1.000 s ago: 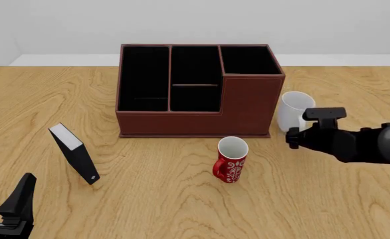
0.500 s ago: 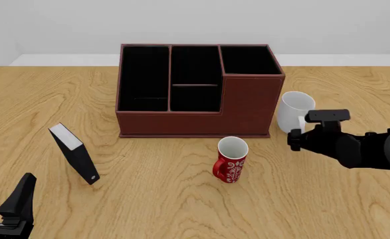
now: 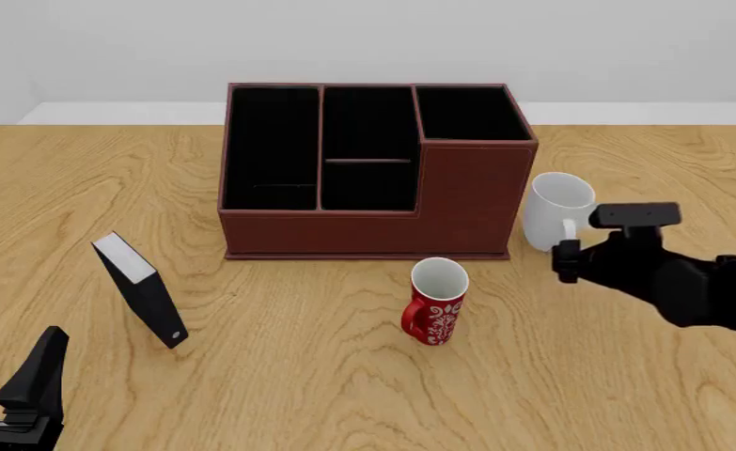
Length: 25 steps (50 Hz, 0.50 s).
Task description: Pick up the white mug and place it to the right of the caddy.
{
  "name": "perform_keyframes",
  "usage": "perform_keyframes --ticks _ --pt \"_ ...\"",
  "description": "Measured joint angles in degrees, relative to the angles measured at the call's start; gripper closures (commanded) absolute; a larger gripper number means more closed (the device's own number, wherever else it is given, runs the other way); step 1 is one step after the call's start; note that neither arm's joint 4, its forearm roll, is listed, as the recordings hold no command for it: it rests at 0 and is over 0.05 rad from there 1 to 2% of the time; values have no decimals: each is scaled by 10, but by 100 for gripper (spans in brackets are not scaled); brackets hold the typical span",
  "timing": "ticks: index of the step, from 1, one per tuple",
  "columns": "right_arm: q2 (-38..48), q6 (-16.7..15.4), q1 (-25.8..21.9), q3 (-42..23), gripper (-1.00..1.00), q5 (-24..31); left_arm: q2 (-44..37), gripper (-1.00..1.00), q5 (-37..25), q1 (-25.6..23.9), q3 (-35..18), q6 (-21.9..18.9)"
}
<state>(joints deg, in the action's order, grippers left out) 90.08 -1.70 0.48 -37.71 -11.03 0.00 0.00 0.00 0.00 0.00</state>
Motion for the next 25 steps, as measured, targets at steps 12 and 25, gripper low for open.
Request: perform_keyframes --ticks 12,25 --pt "-39 -2 -3 7 -100 15 0 -100 0 0 0 0" --pt "-70 -5 -5 10 -100 30 0 -100 0 0 0 0"
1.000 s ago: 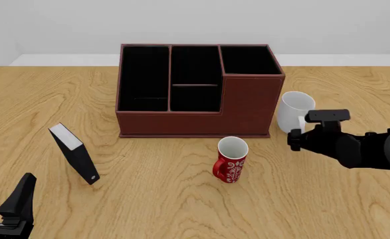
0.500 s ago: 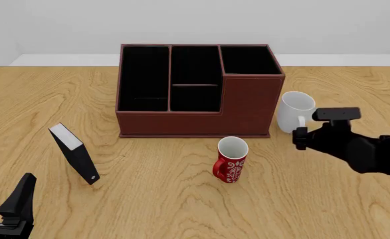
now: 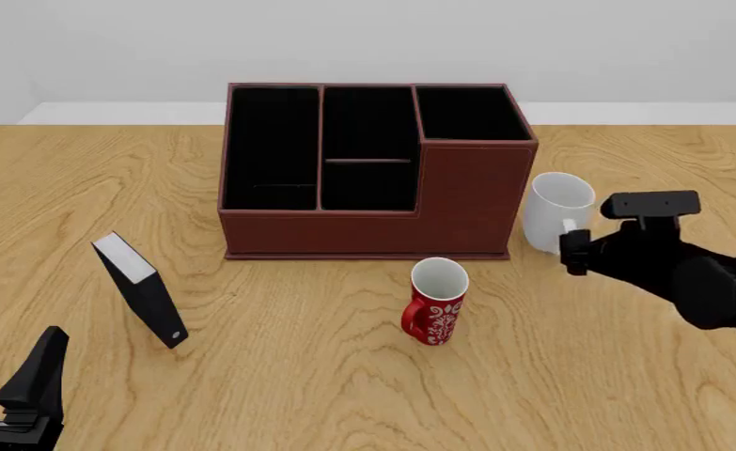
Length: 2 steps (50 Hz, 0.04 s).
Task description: Pick up the white mug and place it to the right of the caddy.
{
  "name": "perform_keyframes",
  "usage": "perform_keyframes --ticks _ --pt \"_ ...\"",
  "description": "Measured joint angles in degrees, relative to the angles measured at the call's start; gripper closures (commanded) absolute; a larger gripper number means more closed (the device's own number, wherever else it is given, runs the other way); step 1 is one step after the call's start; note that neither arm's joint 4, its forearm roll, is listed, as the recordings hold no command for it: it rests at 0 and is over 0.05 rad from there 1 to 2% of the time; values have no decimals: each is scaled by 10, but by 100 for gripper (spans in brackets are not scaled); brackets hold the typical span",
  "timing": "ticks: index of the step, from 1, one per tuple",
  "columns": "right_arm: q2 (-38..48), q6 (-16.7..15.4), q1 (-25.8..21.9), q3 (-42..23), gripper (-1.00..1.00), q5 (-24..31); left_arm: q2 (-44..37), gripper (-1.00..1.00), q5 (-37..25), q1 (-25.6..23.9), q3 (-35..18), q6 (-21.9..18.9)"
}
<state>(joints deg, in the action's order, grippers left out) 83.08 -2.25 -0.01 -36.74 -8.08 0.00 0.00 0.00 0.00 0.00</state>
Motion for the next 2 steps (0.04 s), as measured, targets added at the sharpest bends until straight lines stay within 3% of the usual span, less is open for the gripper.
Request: perform_keyframes --ticks 2 --pt "-5 -1 0 0 -100 3 0 -100 0 0 0 0"
